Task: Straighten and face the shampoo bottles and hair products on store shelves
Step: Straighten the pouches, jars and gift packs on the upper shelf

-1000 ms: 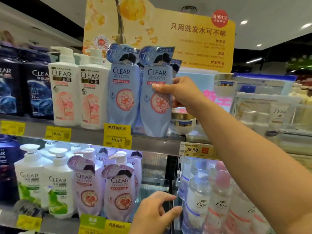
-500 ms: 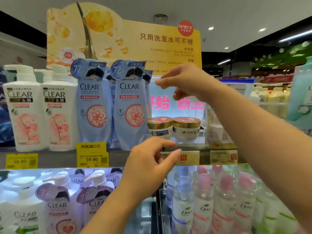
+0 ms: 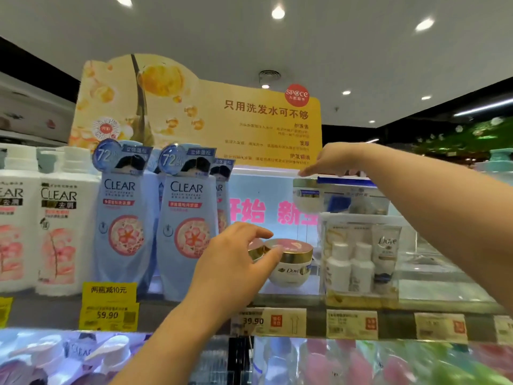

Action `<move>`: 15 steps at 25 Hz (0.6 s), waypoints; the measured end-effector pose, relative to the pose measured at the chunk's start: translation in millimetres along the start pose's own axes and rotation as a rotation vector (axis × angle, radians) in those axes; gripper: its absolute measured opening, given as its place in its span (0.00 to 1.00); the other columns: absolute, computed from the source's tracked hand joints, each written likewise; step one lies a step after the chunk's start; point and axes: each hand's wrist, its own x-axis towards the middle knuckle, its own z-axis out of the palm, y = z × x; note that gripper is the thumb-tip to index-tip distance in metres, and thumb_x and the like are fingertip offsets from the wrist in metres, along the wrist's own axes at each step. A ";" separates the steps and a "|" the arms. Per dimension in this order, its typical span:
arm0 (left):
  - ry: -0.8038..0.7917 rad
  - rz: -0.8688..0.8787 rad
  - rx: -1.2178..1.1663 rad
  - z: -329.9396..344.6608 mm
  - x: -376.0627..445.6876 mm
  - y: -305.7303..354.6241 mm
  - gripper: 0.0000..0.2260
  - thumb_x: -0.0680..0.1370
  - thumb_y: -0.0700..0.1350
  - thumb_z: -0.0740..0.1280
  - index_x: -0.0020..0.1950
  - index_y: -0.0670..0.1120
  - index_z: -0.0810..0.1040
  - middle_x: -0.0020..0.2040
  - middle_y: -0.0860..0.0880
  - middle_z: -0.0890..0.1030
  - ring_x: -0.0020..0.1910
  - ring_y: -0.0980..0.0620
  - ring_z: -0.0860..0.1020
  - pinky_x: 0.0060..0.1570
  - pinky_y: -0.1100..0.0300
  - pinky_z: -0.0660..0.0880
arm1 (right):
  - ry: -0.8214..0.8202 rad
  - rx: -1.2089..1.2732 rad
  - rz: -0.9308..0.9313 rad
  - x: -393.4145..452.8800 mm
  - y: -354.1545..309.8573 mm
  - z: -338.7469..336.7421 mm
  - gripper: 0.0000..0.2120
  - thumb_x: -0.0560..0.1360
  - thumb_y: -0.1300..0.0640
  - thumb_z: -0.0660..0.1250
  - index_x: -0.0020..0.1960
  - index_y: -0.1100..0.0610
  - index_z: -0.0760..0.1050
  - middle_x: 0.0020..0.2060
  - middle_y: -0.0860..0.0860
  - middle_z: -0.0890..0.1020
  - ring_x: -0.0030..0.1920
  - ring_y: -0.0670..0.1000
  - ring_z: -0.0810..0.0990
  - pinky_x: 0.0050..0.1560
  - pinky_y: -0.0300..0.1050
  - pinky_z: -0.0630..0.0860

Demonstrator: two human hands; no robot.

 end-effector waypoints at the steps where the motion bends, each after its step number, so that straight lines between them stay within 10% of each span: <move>1: 0.005 -0.001 -0.012 3.3 2.1 0.4 0.15 0.73 0.62 0.67 0.57 0.59 0.79 0.53 0.63 0.78 0.42 0.61 0.75 0.45 0.58 0.78 | -0.050 0.014 0.004 6.4 2.2 2.1 0.22 0.75 0.37 0.69 0.65 0.44 0.72 0.47 0.46 0.79 0.43 0.50 0.78 0.36 0.43 0.75; 15: 0.110 0.003 0.033 16.8 13.4 2.1 0.16 0.72 0.64 0.64 0.55 0.60 0.78 0.51 0.64 0.77 0.39 0.59 0.75 0.43 0.60 0.78 | 0.023 0.086 -0.109 22.3 -9.3 16.9 0.19 0.67 0.38 0.76 0.47 0.52 0.82 0.42 0.49 0.86 0.43 0.50 0.85 0.37 0.41 0.78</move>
